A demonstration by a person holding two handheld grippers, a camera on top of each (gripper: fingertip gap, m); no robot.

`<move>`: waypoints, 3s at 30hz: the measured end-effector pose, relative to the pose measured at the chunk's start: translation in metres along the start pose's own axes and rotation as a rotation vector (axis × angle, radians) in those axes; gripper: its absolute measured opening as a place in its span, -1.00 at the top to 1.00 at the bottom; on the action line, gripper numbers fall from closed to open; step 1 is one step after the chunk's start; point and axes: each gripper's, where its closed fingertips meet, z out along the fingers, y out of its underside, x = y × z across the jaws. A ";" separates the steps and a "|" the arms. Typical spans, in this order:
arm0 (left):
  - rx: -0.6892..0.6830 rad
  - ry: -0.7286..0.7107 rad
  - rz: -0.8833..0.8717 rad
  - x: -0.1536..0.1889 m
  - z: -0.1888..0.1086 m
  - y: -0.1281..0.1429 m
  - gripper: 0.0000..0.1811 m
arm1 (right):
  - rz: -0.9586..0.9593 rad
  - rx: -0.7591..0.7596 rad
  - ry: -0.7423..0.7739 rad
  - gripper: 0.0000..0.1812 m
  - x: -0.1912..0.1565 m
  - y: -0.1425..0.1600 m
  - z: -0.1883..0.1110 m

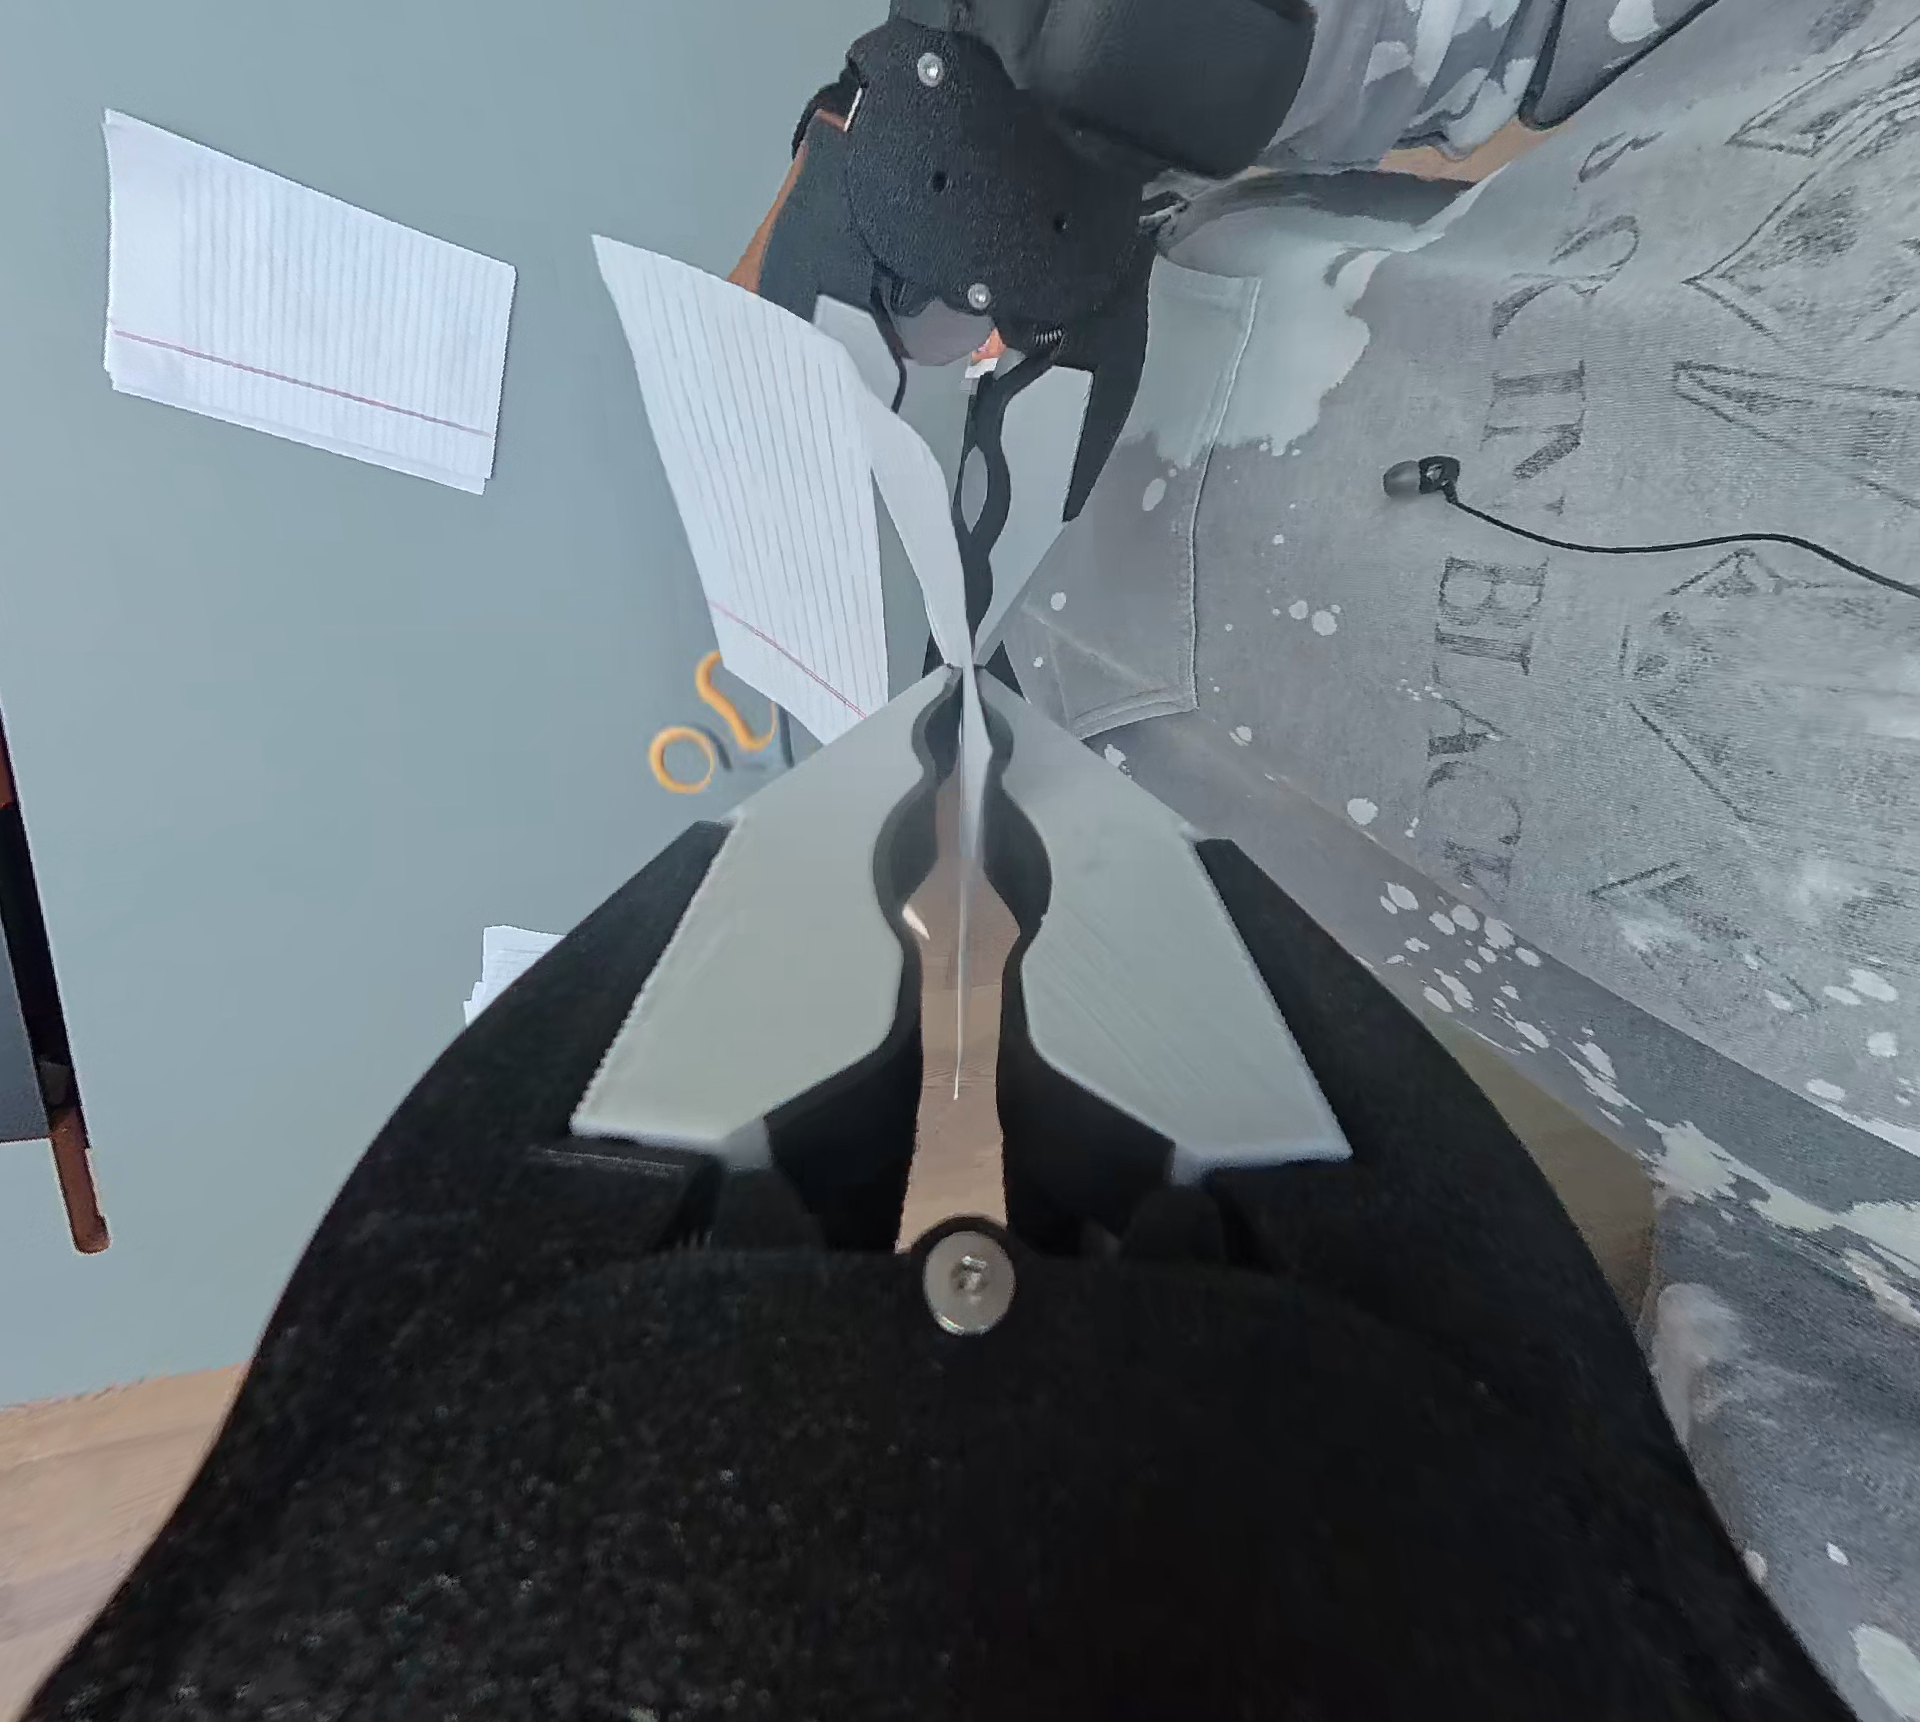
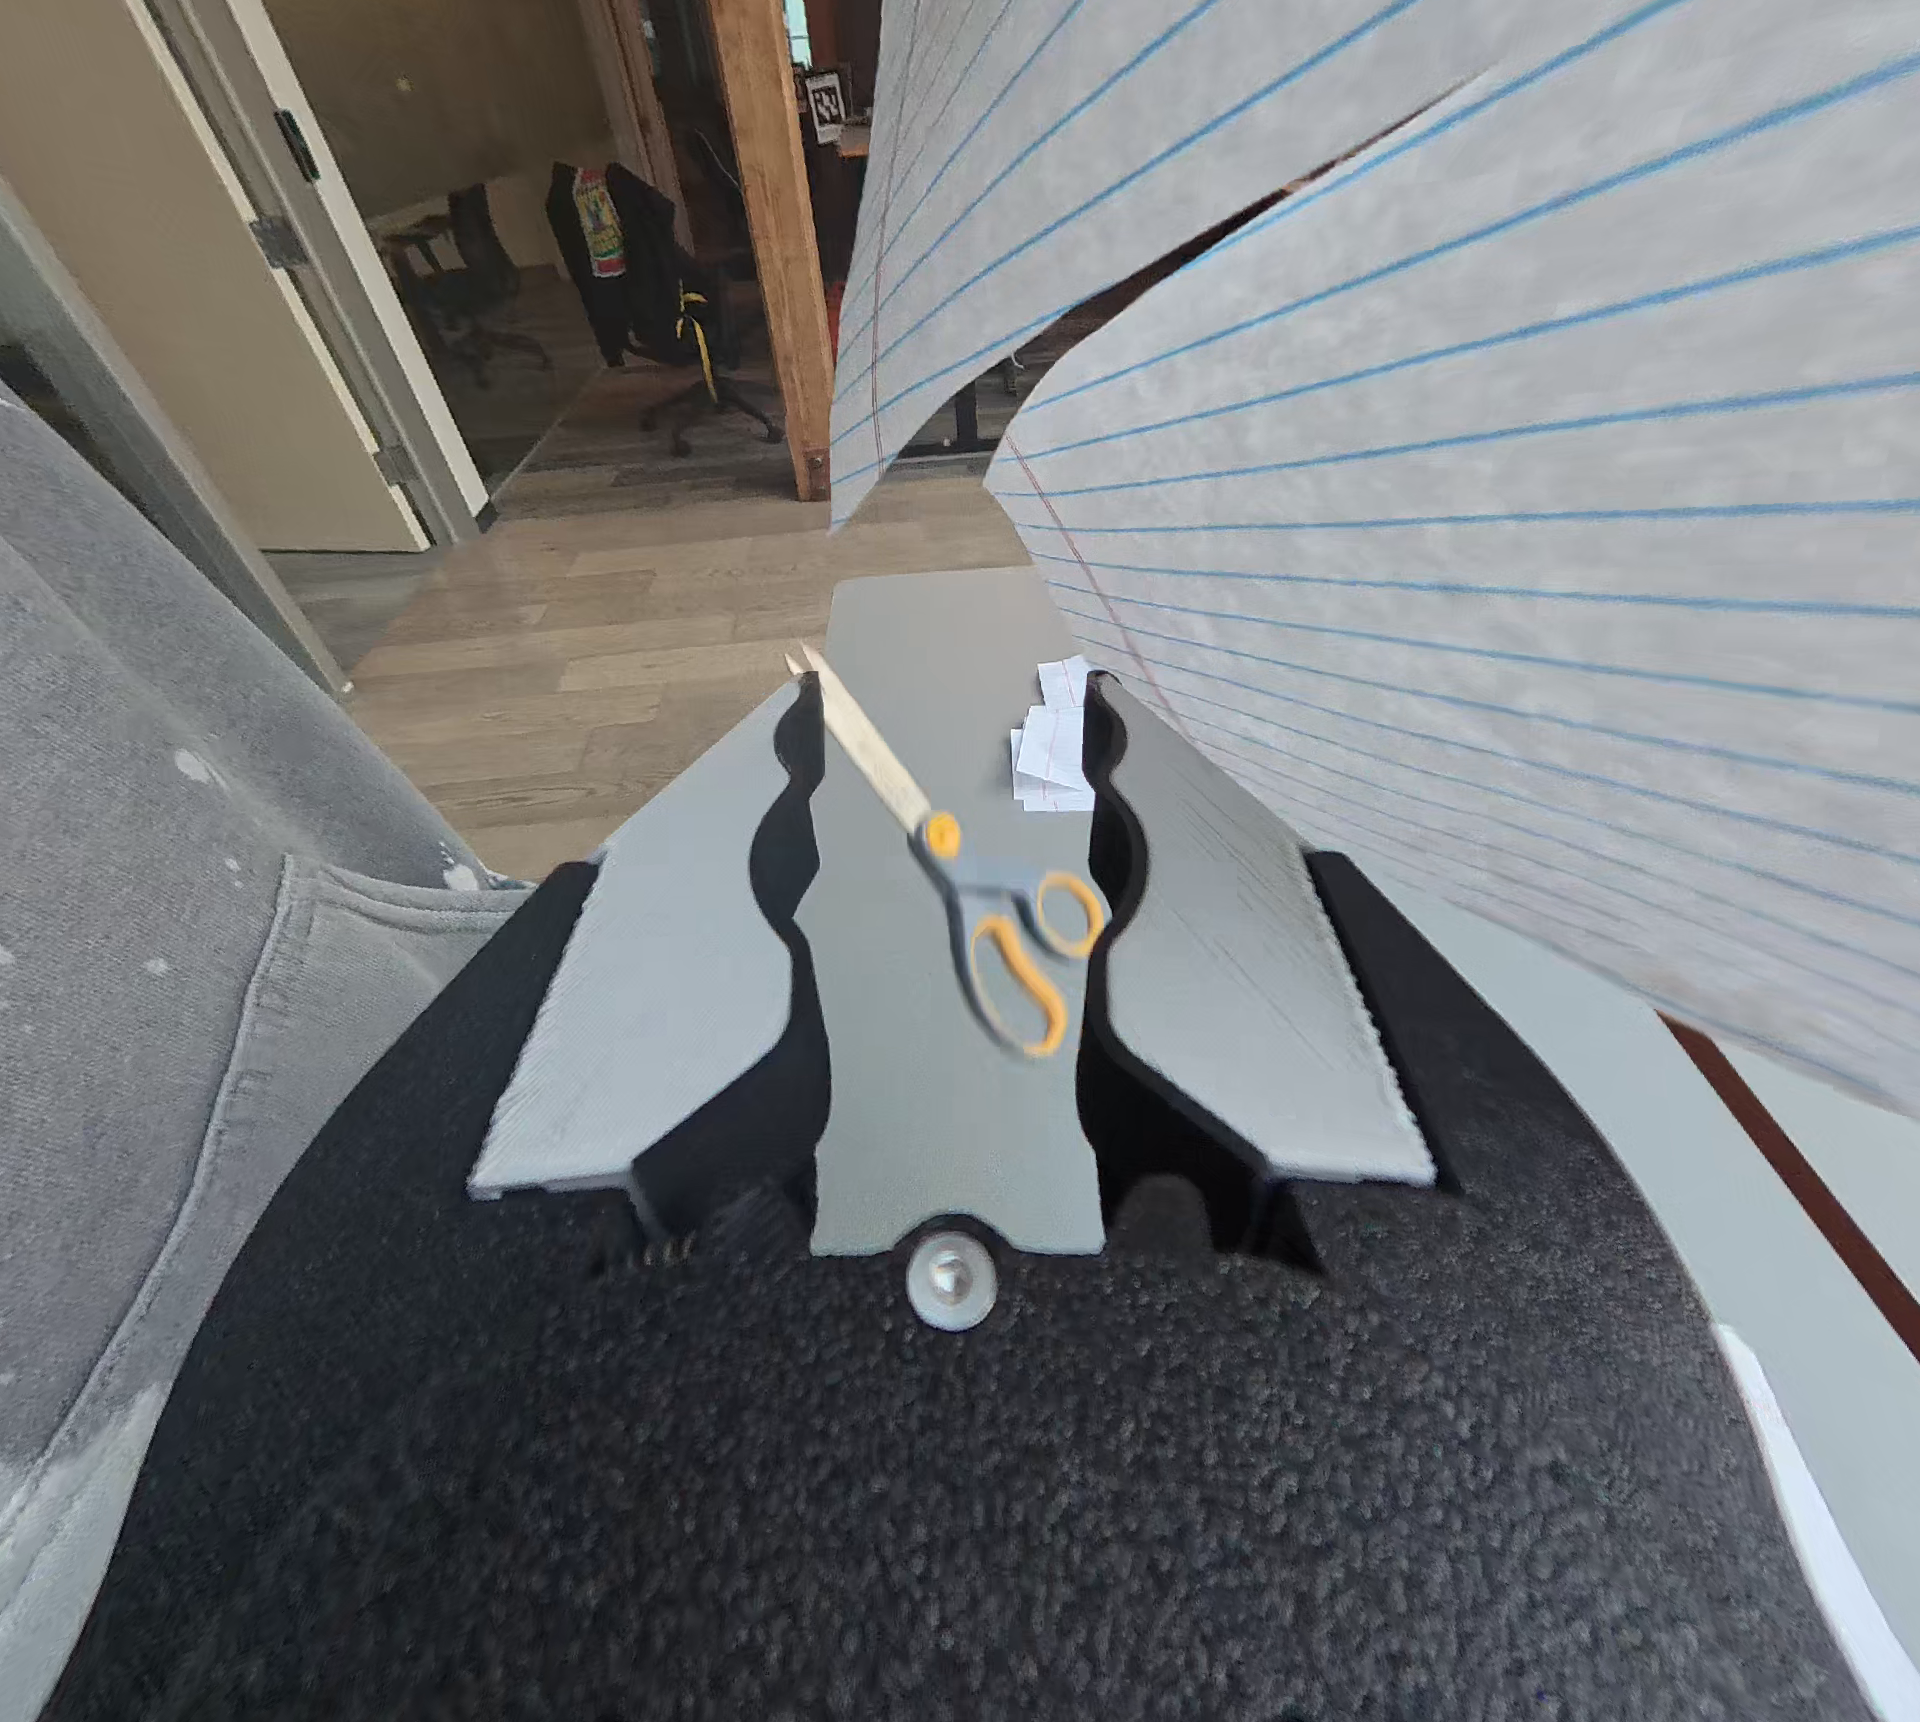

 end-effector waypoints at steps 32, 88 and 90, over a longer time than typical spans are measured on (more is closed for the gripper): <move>0.071 -0.048 -0.129 -0.049 -0.008 0.067 1.00 | 0.027 -0.083 -0.002 0.43 0.017 0.013 0.016; 0.654 0.193 -1.030 -0.218 0.317 0.392 0.44 | 0.490 -0.134 0.424 0.56 0.035 0.080 0.134; 0.631 0.297 -1.001 -0.206 0.331 0.378 0.44 | 0.491 -0.135 0.435 0.57 0.035 0.081 0.131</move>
